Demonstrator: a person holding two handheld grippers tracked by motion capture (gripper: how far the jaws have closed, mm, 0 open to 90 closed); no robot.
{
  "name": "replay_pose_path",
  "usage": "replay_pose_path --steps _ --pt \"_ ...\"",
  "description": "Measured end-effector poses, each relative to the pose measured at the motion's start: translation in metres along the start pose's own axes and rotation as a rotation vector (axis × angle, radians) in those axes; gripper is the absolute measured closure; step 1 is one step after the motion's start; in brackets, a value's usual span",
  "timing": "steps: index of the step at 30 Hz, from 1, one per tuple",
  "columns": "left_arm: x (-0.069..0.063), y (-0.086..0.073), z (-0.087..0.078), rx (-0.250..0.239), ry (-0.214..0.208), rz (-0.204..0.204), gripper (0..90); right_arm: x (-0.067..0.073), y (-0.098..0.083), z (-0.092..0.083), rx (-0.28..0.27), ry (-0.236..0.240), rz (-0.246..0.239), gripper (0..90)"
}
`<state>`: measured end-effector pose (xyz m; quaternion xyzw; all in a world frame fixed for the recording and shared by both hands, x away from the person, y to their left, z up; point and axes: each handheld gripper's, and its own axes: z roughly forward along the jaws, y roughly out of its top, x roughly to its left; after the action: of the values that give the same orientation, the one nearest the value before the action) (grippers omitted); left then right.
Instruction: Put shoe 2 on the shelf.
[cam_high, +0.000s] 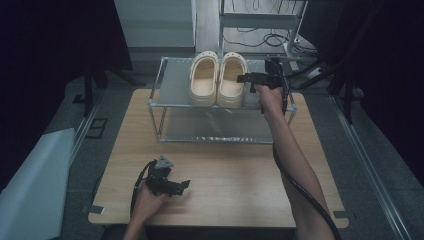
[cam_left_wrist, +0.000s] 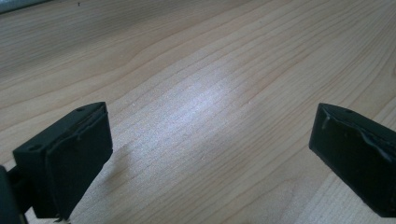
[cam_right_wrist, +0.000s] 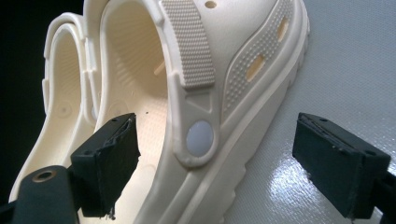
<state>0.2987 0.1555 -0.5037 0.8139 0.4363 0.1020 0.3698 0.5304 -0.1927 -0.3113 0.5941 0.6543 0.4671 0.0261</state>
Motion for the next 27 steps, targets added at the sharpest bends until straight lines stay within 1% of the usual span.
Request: replay_pose_path --steps 9,16,19,24,27 --pt "0.0 0.0 0.0 -0.003 -0.003 0.001 0.0 -0.006 -0.006 -0.01 0.003 0.032 -0.002 13.6" --pt "0.0 -0.001 0.001 -0.008 -0.005 0.001 0.0 -0.014 -0.011 -0.019 0.012 0.056 0.0 13.7" --pt "0.0 -0.001 0.001 -0.01 -0.005 0.001 0.0 -0.016 -0.014 -0.022 0.017 0.072 -0.001 13.7" --pt "0.0 -0.001 0.001 -0.012 -0.007 0.0 0.0 -0.02 -0.019 -0.026 0.023 0.112 0.003 13.6" --pt "0.0 -0.001 0.001 -0.014 -0.008 -0.003 0.0 -0.021 -0.022 -0.028 0.029 0.124 0.0 13.6"
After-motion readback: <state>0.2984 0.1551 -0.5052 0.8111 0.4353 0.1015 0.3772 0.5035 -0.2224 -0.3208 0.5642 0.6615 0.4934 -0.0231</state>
